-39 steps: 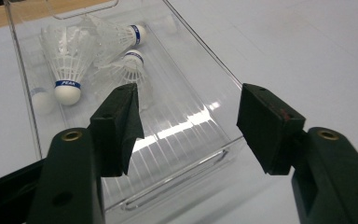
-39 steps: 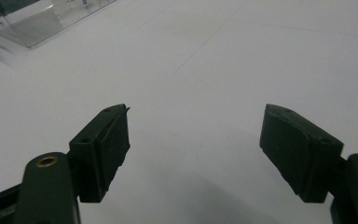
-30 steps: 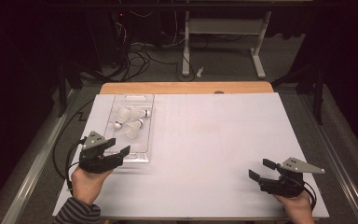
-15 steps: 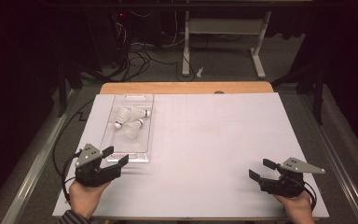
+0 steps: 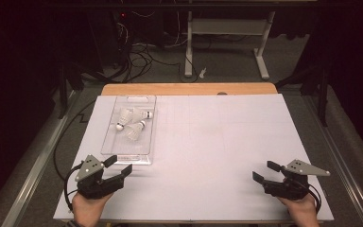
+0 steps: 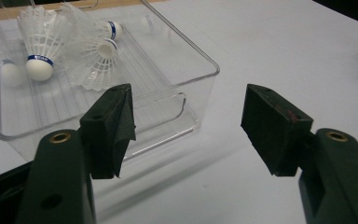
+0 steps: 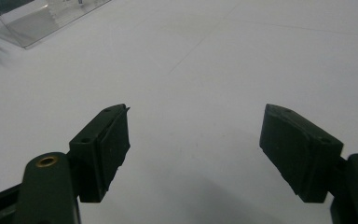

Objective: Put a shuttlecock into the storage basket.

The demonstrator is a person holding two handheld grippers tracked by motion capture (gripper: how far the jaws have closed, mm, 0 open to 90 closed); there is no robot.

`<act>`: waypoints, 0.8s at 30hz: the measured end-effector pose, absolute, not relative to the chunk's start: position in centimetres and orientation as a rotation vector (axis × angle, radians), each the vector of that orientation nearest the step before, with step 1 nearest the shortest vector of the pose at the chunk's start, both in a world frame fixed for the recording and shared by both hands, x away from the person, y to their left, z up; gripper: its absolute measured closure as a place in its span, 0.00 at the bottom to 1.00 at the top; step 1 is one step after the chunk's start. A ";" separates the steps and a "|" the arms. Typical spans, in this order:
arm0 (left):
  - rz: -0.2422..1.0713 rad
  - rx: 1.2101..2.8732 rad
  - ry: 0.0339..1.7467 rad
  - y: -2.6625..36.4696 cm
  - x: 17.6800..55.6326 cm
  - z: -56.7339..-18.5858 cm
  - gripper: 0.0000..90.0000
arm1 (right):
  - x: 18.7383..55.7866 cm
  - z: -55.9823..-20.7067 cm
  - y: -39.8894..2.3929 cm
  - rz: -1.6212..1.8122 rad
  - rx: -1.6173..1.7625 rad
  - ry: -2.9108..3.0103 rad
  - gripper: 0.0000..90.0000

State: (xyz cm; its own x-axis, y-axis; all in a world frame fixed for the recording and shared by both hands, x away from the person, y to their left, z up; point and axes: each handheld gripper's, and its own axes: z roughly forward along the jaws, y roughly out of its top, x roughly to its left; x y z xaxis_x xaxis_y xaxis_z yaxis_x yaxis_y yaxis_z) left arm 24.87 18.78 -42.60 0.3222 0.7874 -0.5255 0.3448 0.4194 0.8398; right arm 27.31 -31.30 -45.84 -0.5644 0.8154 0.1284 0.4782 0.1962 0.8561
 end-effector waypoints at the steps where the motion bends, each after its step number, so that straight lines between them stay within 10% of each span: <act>1: 0.400 1.167 1.269 18.7 24.8 -42.8 0.39 | 27.3 -45.8 -31.3 1.315 1.215 2.123 0.27; 24: 0.359 1.185 1.288 18.5 24.5 -44.9 0.38 | 27.4 -45.9 -31.5 1.307 1.230 2.120 0.27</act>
State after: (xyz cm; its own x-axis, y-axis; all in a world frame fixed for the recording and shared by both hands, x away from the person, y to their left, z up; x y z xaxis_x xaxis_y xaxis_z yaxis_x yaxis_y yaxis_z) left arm 24.49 18.53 -44.90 0.3202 0.7769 -0.5421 0.3840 0.4166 0.8240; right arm 27.41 -31.52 -45.92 -0.5554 0.8211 0.1319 0.4866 0.1922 0.8522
